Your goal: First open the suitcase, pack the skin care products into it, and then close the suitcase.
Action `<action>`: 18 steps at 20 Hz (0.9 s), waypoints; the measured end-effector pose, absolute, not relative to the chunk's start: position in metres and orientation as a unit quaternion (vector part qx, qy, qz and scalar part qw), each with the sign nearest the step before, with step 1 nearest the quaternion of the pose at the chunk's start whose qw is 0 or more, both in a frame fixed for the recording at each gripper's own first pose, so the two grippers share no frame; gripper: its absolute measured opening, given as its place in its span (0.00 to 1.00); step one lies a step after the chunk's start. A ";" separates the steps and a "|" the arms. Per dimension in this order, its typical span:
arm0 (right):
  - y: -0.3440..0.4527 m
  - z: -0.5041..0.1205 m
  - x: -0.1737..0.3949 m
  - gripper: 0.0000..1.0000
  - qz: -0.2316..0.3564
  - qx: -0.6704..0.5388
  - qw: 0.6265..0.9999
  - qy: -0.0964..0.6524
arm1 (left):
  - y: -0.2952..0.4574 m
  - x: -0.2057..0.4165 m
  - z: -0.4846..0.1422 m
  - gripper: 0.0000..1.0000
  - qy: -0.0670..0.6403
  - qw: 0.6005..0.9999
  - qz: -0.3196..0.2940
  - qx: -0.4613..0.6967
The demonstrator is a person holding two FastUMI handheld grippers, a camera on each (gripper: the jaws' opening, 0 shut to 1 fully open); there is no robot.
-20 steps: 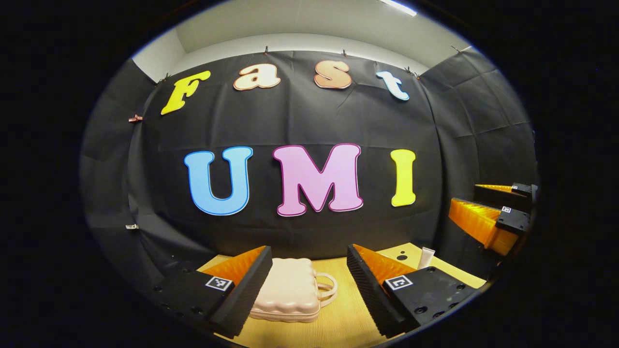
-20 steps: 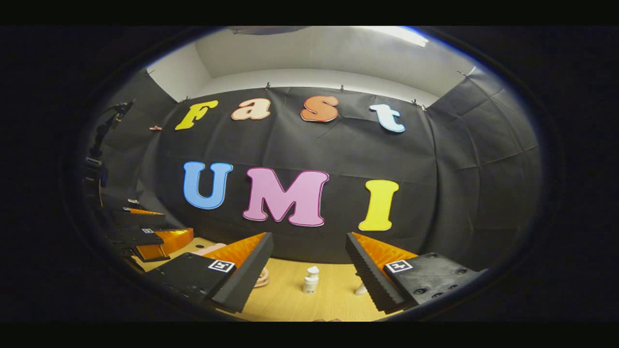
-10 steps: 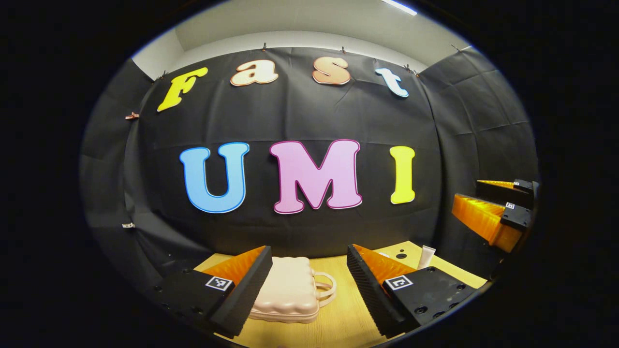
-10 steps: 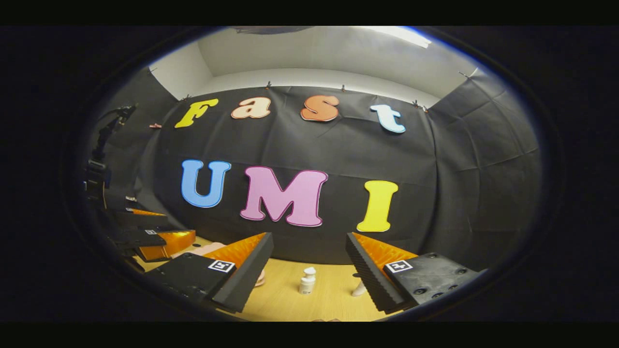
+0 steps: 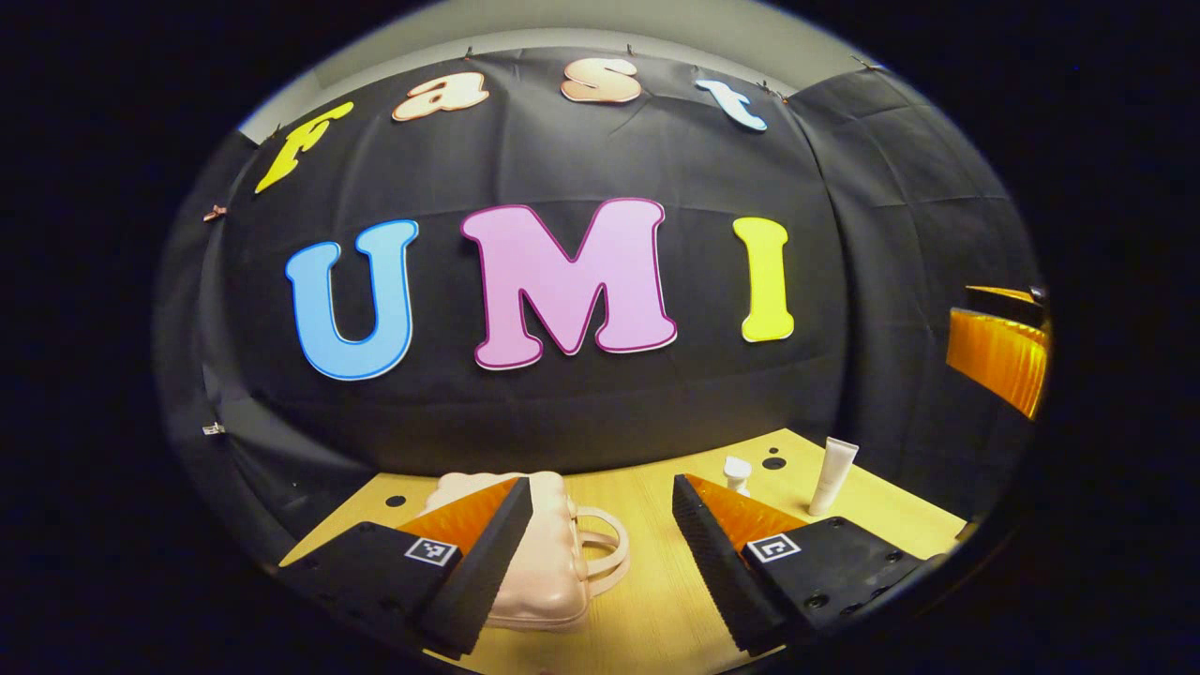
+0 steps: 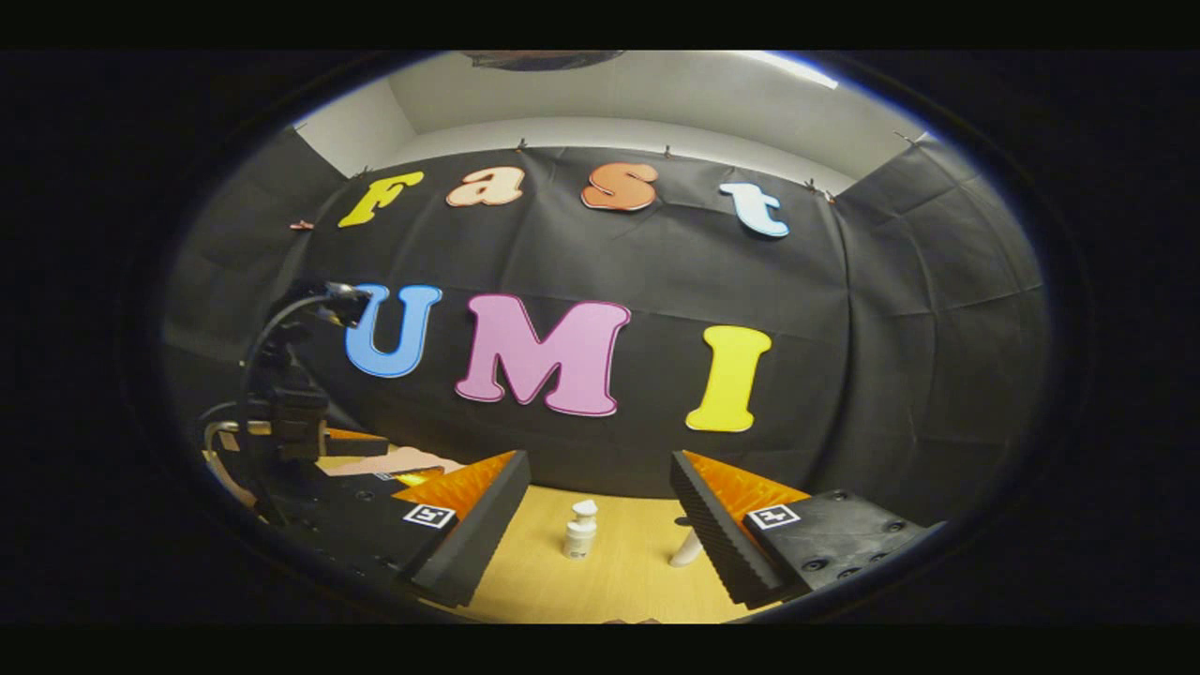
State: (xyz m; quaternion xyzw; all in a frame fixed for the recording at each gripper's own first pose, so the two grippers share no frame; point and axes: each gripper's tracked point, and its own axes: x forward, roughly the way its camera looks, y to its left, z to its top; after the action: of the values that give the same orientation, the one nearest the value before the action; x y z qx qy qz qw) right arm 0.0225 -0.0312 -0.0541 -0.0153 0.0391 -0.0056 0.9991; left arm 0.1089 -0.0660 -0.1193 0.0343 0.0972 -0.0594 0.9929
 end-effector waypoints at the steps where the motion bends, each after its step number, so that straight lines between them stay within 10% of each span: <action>1: -0.037 -0.061 0.024 0.97 -0.009 -0.012 0.999 0.043 | -0.072 0.118 -0.130 0.96 0.108 0.992 -0.062 0.035; 14: -0.037 -0.156 0.024 0.96 0.035 0.007 0.992 0.121 | -0.102 0.239 -0.282 0.95 0.224 0.972 -0.025 0.064; 18: -0.043 -0.165 0.027 0.97 0.034 -0.004 0.992 0.123 | -0.105 0.260 -0.319 0.82 0.273 0.960 -0.010 0.060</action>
State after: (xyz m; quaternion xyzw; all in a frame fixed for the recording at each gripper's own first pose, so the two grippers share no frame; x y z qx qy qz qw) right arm 0.0267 -0.0432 -0.1649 -0.0039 0.1228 0.0340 0.9918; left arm 0.2599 -0.1054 -0.3192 0.0600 0.2727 -0.0105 0.9602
